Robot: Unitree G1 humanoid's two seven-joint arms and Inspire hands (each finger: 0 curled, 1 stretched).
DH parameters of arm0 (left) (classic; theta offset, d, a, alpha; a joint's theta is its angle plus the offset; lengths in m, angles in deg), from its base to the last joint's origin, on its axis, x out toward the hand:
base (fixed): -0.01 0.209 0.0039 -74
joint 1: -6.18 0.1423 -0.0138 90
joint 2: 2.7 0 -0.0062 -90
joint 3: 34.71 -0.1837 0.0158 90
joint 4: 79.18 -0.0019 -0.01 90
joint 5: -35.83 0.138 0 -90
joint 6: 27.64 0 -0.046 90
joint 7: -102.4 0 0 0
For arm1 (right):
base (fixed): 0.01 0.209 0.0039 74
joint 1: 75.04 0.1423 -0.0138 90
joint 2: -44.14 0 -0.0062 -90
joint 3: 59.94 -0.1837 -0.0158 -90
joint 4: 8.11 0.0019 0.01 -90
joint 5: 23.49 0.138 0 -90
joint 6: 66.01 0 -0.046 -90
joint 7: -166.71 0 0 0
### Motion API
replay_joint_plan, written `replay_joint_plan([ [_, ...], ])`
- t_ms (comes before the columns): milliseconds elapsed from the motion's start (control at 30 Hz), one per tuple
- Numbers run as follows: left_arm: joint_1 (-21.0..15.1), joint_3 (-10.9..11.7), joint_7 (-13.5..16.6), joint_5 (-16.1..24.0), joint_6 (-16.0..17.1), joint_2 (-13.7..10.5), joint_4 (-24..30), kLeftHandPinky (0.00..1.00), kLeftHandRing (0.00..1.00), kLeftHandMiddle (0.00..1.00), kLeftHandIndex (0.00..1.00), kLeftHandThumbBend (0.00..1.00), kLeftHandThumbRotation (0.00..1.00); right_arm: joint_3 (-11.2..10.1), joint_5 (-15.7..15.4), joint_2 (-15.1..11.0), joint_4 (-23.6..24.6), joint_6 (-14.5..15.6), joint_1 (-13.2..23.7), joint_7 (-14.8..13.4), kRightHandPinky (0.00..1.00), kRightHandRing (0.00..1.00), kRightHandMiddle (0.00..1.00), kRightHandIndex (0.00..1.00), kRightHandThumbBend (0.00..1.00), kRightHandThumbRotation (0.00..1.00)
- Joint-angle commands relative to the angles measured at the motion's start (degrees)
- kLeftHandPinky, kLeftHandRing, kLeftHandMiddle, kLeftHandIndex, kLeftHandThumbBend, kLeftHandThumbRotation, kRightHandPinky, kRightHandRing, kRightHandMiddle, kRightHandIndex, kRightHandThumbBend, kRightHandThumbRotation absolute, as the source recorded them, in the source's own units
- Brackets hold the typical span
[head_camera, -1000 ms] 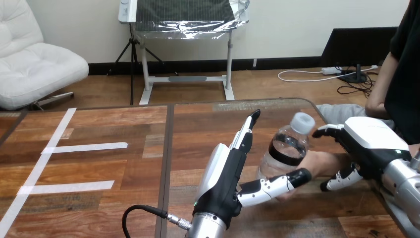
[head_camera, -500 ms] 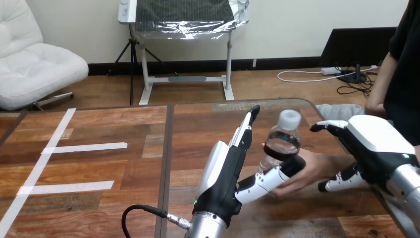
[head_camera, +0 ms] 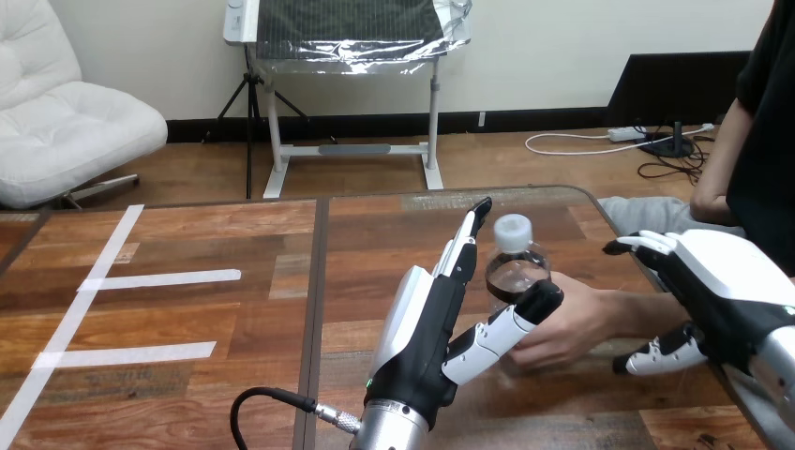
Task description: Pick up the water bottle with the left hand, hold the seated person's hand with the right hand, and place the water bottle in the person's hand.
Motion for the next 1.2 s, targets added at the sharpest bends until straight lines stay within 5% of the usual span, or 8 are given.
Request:
replay_joint_plan([
  [0,-2.68,-0.46,2.06,1.31,2.39,5.14,3.68,1.0,1.0,1.0,1.0,0.94,1.0,-7.42,-0.21,0.99,15.16,5.32,-0.11,1.55,0.98,1.0,0.97,0.9,0.74,0.12],
  [233,-2.58,-0.66,2.19,1.94,2.14,4.78,3.9,1.0,1.0,1.0,1.0,0.93,1.0,-9.19,1.34,2.65,19.55,6.83,-1.94,1.2,1.0,1.0,0.98,0.91,0.74,0.15],
  [533,-1.81,-0.7,3.69,1.81,3.36,5.07,4.14,1.0,1.0,1.0,1.0,0.93,1.0,-12.16,6.81,8.15,23.23,1.28,-4.73,-5.65,0.94,1.0,0.97,0.9,0.7,0.12],
  [700,-1.37,-0.7,4.83,1.66,4.91,4.96,4.19,1.0,1.0,1.0,1.0,0.9,1.0,-12.18,8.45,11.19,23.72,-1.54,-5.56,-9.43,0.86,1.0,0.97,0.9,0.58,0.16],
  [833,1.51,0.52,5.81,-3.04,11.59,4.89,5.47,1.0,1.0,1.0,1.0,0.82,1.0,-8.35,12.27,21.02,22.17,-11.82,-6.1,-19.71,0.82,0.99,0.98,0.89,0.38,0.28],
  [1167,4.65,2.45,10.91,-2.63,18.59,5.07,6.29,1.0,0.97,0.98,0.98,0.76,1.0,-3.33,15.08,27.61,16.57,-23.9,-6.04,-26.67,0.92,0.96,0.94,0.85,0.15,0.27],
])
